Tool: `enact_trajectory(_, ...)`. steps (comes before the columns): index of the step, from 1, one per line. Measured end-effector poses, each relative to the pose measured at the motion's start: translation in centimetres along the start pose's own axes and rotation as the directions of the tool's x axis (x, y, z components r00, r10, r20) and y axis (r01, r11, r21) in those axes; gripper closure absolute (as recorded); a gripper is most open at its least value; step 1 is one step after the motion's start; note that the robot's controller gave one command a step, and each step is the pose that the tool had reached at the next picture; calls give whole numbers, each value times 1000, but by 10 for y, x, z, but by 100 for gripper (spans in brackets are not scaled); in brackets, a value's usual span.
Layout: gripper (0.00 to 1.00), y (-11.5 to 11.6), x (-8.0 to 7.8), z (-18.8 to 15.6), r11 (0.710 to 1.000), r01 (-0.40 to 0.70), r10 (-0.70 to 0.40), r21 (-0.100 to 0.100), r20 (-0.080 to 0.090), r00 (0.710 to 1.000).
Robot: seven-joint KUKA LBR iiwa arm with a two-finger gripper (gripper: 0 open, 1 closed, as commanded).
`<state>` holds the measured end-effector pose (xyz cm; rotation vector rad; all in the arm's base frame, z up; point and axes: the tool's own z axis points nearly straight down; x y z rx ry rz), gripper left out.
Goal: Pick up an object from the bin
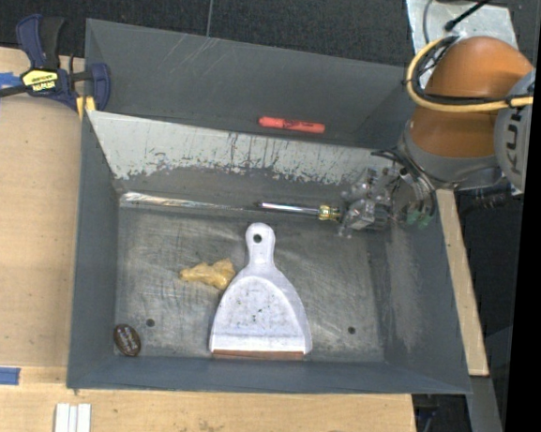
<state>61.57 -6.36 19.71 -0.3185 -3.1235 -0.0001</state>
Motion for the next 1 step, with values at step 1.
enact_trajectory(1,100,-12,2,-25,1000,-4,4,-2,11,1000)
